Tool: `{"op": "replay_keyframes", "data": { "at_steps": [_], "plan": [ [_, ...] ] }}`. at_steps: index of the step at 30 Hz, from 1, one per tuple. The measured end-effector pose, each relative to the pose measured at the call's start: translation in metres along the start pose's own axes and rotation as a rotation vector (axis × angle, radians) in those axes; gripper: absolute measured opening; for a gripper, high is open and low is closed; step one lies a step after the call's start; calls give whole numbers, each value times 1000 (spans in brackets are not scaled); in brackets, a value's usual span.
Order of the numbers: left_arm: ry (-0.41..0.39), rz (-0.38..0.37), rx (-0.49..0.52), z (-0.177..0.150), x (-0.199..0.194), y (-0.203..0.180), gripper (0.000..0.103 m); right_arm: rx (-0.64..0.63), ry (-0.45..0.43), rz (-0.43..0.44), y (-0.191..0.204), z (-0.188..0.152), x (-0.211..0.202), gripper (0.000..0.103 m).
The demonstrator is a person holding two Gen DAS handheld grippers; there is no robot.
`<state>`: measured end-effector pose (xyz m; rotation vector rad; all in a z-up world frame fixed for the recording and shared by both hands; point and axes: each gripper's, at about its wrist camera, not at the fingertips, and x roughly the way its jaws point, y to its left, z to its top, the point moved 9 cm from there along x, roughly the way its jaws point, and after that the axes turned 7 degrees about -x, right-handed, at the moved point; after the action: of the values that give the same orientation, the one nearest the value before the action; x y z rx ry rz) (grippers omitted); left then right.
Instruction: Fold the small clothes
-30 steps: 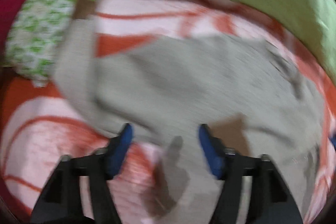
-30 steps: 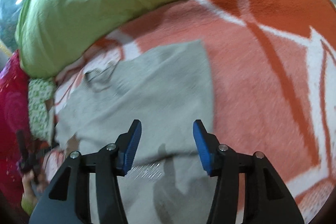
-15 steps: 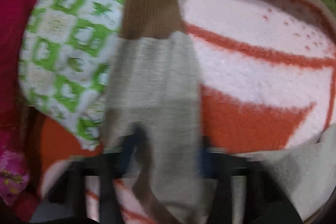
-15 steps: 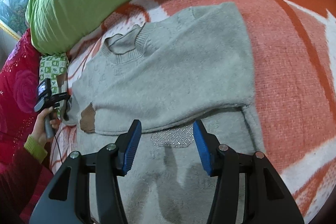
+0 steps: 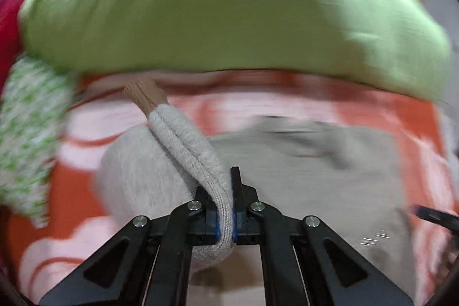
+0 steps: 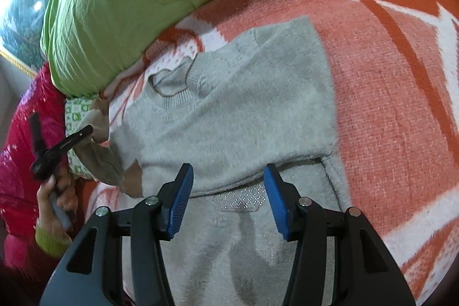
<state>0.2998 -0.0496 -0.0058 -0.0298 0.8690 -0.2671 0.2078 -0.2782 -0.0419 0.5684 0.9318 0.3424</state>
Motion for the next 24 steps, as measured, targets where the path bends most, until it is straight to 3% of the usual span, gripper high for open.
{"op": "replay_keyframes", "data": {
  "at_steps": [2, 4, 7, 10, 12, 16, 21, 24],
  "plan": [
    [25, -108, 64, -24, 5, -52, 4, 5, -4, 4, 0, 1, -1, 53],
    [86, -134, 130, -53, 27, -87, 7, 11, -2, 5, -1, 2, 1, 53],
    [165, -121, 177, -87, 56, -104, 16, 37, 12, 17, -6, 3, 9, 53],
    [209, -137, 195, -111, 58, -101, 17, 42, 35, 17, -8, 4, 20, 53],
    [205, -134, 202, -118, 43, -87, 22, 36, 44, 24, -6, 8, 29, 53],
    [180, -70, 141, -126, 21, -44, 47, 2, 60, 39, 9, 24, 51, 53],
    [188, 129, 80, -140, 17, 39, 47, -159, 63, 25, 65, 50, 78, 53],
    [208, 190, 16, -144, 26, 80, 47, -296, 82, -9, 112, 57, 101, 53]
  ]
}}
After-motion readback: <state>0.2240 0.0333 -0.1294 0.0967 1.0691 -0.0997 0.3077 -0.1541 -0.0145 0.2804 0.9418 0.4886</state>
